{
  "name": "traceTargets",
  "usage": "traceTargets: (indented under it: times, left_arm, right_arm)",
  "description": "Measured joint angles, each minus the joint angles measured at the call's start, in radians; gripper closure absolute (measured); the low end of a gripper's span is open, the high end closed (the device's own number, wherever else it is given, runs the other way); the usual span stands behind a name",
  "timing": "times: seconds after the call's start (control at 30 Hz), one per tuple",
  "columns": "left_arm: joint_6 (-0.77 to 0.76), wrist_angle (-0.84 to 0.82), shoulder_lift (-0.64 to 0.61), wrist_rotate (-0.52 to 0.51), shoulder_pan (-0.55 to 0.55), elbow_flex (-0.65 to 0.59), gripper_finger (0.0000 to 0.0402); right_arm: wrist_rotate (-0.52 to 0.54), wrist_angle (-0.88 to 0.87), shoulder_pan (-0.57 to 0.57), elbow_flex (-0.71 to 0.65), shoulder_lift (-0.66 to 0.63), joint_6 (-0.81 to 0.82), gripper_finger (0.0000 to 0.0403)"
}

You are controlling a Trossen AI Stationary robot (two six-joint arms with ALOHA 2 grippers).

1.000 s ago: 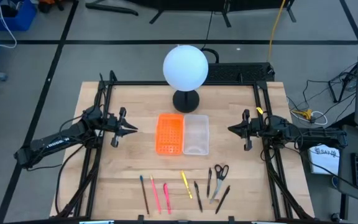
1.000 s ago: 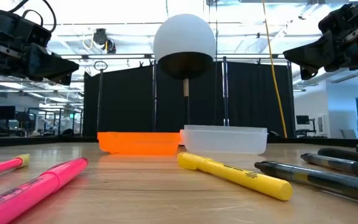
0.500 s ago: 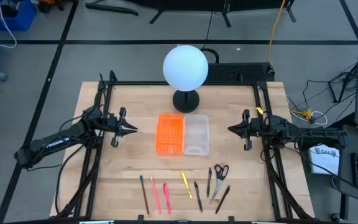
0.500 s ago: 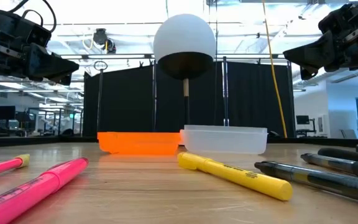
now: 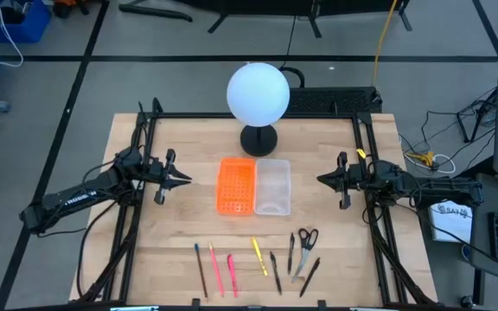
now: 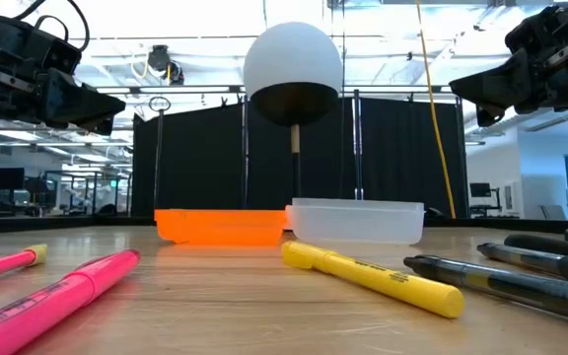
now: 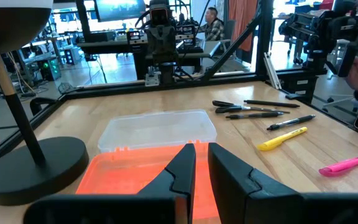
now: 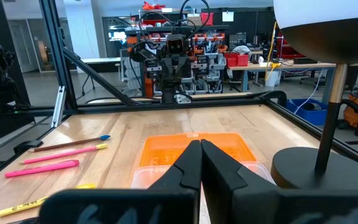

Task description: Pick & place school supplies into a supply box

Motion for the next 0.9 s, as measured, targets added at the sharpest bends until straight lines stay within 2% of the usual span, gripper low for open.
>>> traceTargets:
  times: [0.17,0.43,0.63,0.77,0.9]
  left_arm:
    - [0.0,0.005,0.0,-0.006,0.0,0.0,0.035]
    - [0.0,0.044,0.0,-0.086,0.0,0.0,0.035]
    - [-0.024,0.062,0.0,-0.087,0.0,0.0,0.035]
    - [-0.154,0.062,0.0,-0.087,0.0,0.0,0.035]
    - [-0.487,0.061,0.0,-0.098,0.0,0.0,0.035]
  right_arm:
    - [0.0,0.0,0.0,0.0,0.0,0.0,0.0403]
    - [0.0,0.0,0.0,0.0,0.0,0.0,0.0403]
    - [0.0,0.054,0.0,0.0,0.0,-0.023,0.0403]
    - [0.0,0.08,0.0,0.0,0.0,-0.019,0.0403]
    - [0.0,0.095,0.0,0.0,0.0,-0.019,0.0403]
